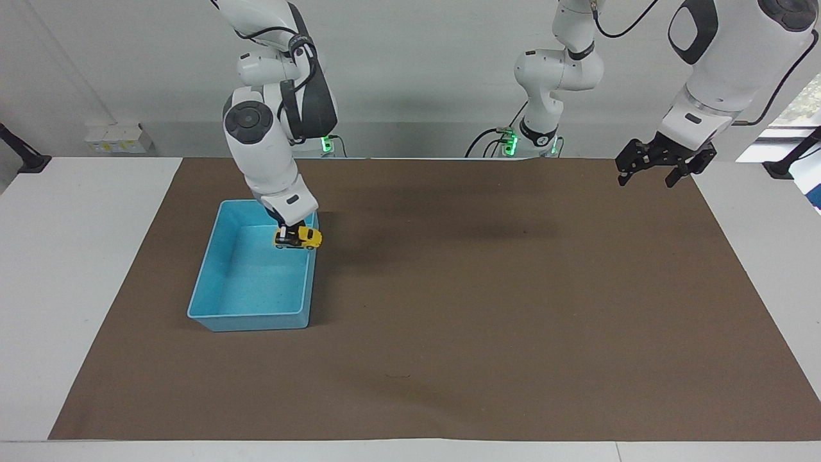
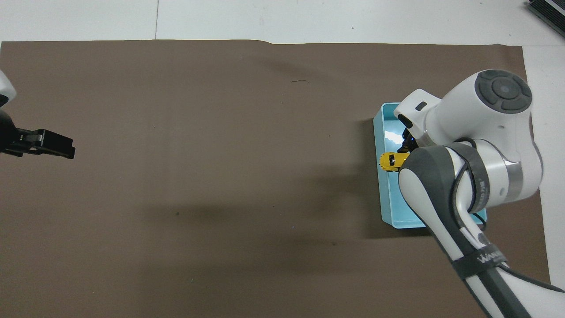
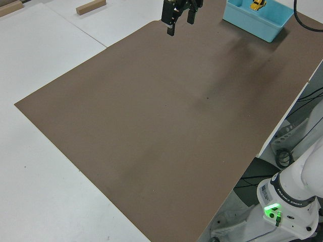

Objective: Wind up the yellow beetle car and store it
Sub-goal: 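Lift the car with the right gripper over into the blue bin, then lower the car into the bin and open the right gripper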

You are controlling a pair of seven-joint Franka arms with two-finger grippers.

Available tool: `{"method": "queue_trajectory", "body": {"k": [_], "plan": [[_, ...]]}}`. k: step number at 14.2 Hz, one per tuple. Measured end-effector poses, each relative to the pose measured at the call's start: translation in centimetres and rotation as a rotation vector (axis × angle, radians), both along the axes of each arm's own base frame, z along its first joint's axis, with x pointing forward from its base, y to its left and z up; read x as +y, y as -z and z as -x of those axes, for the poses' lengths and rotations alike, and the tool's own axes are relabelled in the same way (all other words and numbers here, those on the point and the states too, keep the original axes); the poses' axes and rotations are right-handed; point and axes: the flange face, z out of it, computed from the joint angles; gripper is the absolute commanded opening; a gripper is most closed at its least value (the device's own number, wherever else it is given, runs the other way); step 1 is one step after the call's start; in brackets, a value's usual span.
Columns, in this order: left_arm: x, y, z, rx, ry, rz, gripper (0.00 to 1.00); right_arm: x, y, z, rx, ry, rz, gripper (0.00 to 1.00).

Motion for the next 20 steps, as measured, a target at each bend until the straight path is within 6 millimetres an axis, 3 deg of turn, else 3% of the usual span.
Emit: {"method": "queue_trajectory", "body": {"k": [7,20], "plan": [[0.0,0.0,0.0,0.000,0.000,0.000,1.00,-6.1,3.5,0.8,-0.045,-0.038,-0.014,0.12],[0.0,0.0,0.0,0.000,0.000,0.000,1.00,-7.5,10.6,3.1,-0.083,-0.045,0.002,0.12]]}}
